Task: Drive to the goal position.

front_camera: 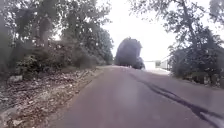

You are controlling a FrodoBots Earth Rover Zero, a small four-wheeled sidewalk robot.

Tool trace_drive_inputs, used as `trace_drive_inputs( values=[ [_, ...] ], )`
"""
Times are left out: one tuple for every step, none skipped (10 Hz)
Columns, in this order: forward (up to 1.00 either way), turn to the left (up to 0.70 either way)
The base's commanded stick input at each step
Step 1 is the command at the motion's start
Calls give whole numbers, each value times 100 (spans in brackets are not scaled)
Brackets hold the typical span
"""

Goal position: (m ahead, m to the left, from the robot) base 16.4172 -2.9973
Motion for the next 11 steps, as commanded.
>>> trace_drive_inputs(
  values=[
    [100, 0],
    [100, 0],
    [100, 0],
    [100, 0],
    [100, 0],
    [100, 0],
    [100, 0],
    [100, 0],
    [100, 0],
    [100, 0],
    [100, 0]
  ],
)
